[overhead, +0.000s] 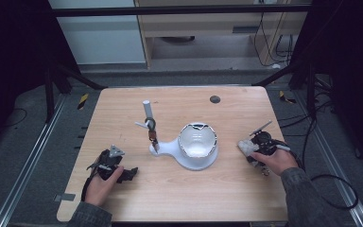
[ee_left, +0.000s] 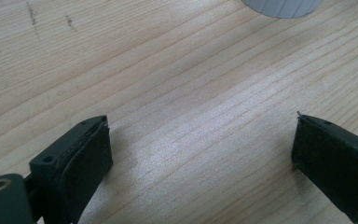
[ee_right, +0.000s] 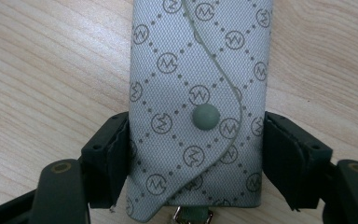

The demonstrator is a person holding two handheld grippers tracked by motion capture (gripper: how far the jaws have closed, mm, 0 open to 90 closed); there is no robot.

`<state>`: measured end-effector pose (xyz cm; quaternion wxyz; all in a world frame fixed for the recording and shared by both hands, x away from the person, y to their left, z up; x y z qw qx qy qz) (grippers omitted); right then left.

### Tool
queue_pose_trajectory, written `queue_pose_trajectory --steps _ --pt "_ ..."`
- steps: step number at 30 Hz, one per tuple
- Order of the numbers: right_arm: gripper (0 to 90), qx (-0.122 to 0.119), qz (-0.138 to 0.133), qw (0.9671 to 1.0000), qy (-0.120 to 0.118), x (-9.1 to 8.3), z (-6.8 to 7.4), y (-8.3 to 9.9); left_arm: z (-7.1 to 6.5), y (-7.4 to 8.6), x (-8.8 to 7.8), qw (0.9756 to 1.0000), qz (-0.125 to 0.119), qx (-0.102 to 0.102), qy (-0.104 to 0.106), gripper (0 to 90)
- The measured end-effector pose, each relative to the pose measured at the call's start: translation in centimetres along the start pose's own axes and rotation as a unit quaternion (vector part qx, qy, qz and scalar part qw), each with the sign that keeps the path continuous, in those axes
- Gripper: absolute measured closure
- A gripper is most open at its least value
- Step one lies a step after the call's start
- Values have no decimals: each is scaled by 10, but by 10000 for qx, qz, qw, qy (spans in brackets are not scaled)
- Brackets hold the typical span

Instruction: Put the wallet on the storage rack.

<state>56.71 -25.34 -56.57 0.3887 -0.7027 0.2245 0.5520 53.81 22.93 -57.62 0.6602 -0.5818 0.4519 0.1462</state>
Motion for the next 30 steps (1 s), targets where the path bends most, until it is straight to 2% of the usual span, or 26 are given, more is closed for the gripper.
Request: queue_pose_trajectory --steps 15,27,30 --pt "302 -212 -87 9997 33 -12 4 -6 0 0 0 10000 4 3 3 44" --pt "305 -622 -315 9976 44 -35 25 -24 0 0 0 10000 6 6 2 43" --pt "306 -828 -365 9959 58 -40 30 -28 0 0 0 10000 5 3 3 43"
Point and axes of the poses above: each handheld gripper's, and its own axes: x roughly forward along the jaws, y roughly out of its underside, z roughly to its left, the point moved 10 cm from there along x, roughly forward along the jaws, and after that the axes turned 10 degrees about -x, right-handed, at the moved point
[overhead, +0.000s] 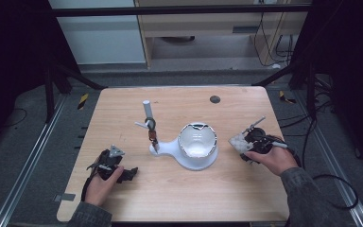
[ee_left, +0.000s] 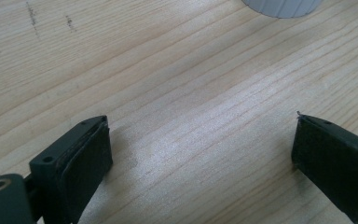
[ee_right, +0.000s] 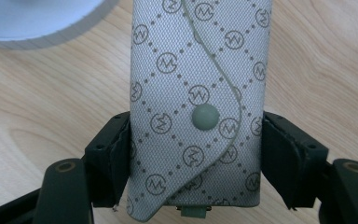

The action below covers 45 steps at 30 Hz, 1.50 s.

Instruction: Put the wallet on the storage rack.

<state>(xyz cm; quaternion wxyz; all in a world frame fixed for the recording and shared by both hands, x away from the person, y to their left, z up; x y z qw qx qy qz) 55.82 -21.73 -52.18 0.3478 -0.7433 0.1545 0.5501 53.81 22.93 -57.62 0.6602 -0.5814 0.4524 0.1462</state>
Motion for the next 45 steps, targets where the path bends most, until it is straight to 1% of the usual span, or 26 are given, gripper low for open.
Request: queue_pose_trajectory --steps 1,5,8,12,16,27,32,39,45 --pt "306 13 15 10000 -27 -2 3 -2 0 0 0 10000 0 2 -1 44" --pt "308 -144 -33 9999 -10 -10 8 -9 0 0 0 10000 0 6 1 44" --pt "308 -208 -61 9998 -4 -18 11 -13 0 0 0 10000 2 6 0 44" --pt "308 -365 -95 9993 23 -29 15 -19 0 0 0 10000 4 9 0 44" --pt "308 -467 -153 9988 30 -38 19 -26 0 0 0 10000 7 10 1 44" --pt "310 -746 -259 9969 17 -54 29 -41 0 0 0 10000 6 11 2 45" --pt "311 -851 -305 9959 37 -63 31 -48 0 0 0 10000 4 9 -1 45" --pt "311 -1007 -372 9942 -34 -69 40 -57 0 0 0 10000 8 9 3 45" --pt "312 -1155 -365 9926 -90 -69 47 -65 0 0 0 10000 6 9 0 44"
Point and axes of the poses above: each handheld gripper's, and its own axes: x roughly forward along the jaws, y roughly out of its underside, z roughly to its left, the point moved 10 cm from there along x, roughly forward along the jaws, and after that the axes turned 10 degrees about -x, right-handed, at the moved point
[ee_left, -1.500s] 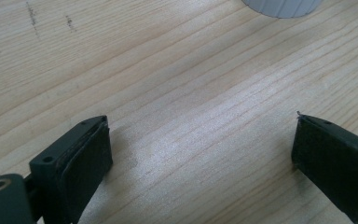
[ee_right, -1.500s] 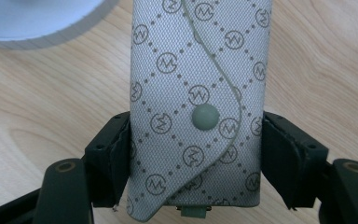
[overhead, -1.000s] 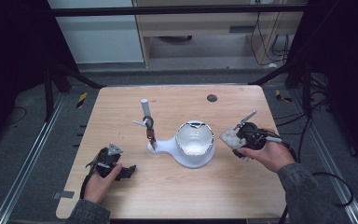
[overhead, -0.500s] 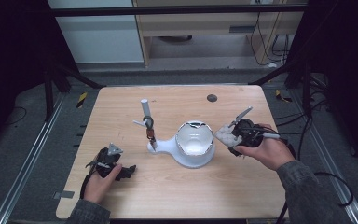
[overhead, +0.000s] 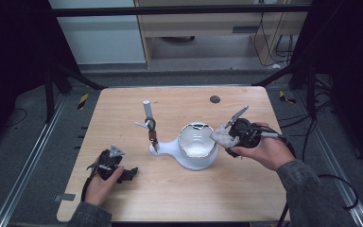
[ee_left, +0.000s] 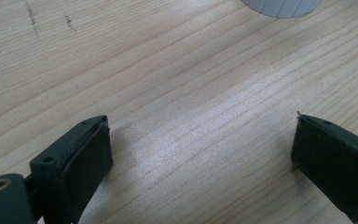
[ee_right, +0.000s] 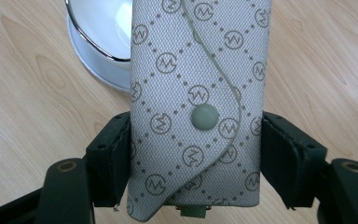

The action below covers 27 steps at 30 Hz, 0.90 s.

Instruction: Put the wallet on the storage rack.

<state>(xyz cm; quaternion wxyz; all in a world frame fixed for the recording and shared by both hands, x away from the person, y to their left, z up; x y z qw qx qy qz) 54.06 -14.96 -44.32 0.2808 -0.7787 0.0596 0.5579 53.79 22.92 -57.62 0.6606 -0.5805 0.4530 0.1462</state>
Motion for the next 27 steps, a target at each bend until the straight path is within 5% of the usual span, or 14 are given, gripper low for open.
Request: queue_pose_trajectory --steps 27 --pt "311 -543 63 9978 -362 30 35 -51 -1 0 0 10000 -16 -10 6 44"
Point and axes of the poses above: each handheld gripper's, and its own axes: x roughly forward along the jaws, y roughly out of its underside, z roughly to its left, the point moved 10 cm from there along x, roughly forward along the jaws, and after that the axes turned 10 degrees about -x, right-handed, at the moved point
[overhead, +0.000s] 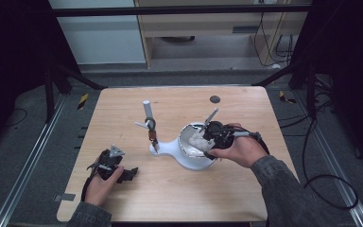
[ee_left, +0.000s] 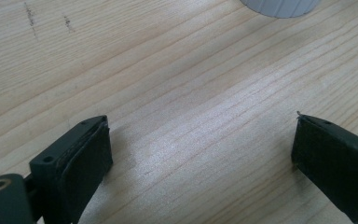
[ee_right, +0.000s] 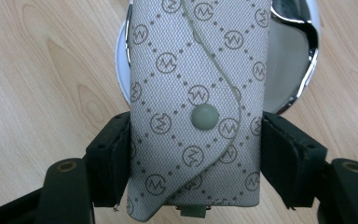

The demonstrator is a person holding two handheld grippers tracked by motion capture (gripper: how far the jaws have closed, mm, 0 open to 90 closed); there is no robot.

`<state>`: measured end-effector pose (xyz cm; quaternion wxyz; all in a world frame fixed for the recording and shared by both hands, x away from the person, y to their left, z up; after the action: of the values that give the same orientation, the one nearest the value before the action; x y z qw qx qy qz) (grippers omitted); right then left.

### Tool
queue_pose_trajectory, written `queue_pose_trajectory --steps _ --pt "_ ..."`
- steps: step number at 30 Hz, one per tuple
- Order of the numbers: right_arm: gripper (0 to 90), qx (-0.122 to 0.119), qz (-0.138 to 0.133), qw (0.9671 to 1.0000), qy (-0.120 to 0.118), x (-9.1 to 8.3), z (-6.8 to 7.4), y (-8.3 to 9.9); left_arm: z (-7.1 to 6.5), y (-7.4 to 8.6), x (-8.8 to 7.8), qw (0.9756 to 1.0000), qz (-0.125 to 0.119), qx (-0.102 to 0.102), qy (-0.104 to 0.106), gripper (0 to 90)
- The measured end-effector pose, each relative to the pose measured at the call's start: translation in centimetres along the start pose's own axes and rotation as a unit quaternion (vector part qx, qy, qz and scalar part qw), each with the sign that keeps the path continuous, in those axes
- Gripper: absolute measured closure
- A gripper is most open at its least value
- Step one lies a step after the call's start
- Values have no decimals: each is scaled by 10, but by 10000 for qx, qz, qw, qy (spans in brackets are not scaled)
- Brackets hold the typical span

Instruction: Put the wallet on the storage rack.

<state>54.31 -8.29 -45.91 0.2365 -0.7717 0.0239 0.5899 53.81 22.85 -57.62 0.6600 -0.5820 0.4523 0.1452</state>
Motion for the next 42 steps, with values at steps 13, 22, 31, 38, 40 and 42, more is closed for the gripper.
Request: queue_pose_trajectory --steps 13,22,31,38,40,42 --pt "310 -19 140 9999 -45 15 0 -10 0 0 0 10000 5 9 12 44" --pt "309 76 189 9998 -69 20 -3 -10 -1 0 0 10000 10 21 21 43" --pt "308 99 178 9998 -81 24 -5 -10 -1 0 0 10000 33 42 30 42" --pt "307 133 165 9997 -87 24 -5 -11 -2 0 0 10000 35 48 29 42" --pt "306 164 146 9997 -76 25 -6 -12 -2 0 0 10000 31 48 31 42" --pt "305 151 145 9997 -80 27 -7 -12 -2 0 0 10000 19 33 35 42"
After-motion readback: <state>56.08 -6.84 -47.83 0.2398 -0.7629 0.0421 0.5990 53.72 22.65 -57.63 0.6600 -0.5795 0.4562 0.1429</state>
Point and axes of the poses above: each handheld gripper's, and its own axes: x roughly forward along the jaws, y roughly out of its underside, z roughly to its left, the point moved 10 cm from there along x, roughly forward along the jaws, and after that the axes turned 10 degrees about -x, right-handed, at the moved point
